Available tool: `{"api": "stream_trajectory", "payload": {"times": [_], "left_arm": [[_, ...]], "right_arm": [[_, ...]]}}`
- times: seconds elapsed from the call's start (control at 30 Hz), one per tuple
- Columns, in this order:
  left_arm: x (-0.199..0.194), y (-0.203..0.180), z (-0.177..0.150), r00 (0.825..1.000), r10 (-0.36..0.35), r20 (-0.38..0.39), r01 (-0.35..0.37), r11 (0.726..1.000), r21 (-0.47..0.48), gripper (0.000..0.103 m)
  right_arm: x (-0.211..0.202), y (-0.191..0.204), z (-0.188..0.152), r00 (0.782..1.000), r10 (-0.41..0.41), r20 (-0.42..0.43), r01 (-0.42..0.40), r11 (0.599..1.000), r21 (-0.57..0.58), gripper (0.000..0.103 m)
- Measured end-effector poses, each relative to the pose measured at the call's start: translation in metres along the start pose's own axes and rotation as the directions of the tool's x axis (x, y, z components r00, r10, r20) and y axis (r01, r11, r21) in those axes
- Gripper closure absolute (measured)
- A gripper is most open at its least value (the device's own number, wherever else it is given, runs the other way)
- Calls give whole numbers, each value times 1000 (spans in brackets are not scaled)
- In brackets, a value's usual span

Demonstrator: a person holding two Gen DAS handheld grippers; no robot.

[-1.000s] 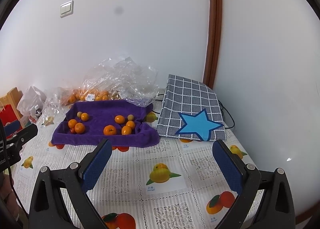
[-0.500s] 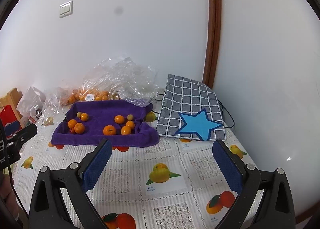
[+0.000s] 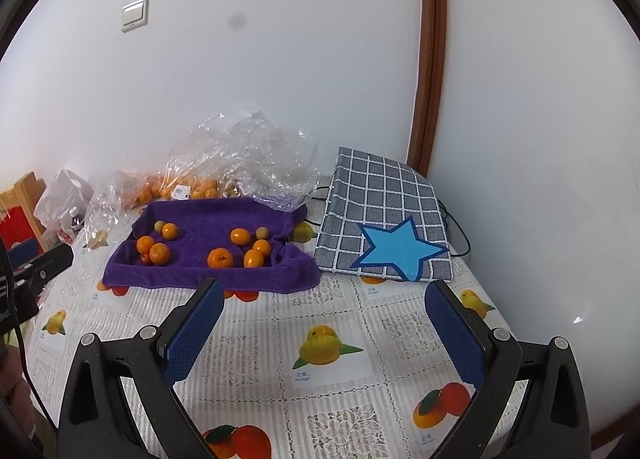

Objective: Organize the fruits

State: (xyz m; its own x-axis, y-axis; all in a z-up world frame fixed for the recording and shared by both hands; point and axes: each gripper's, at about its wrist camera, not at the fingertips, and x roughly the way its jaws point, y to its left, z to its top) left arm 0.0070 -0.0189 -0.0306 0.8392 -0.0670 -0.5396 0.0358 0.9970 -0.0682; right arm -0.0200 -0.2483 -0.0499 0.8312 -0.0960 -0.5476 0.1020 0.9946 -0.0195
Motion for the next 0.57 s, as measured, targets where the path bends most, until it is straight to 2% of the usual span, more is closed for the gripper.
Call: {"api": "stream_trajectory", "payload": {"times": [0.57], "left_arm": [[3,11,-1,1000,22,-2,-22,1000,-18,14]], "right_arm": [[-3,3,1,1000,2,15,-2,1000,-4,4]]}}
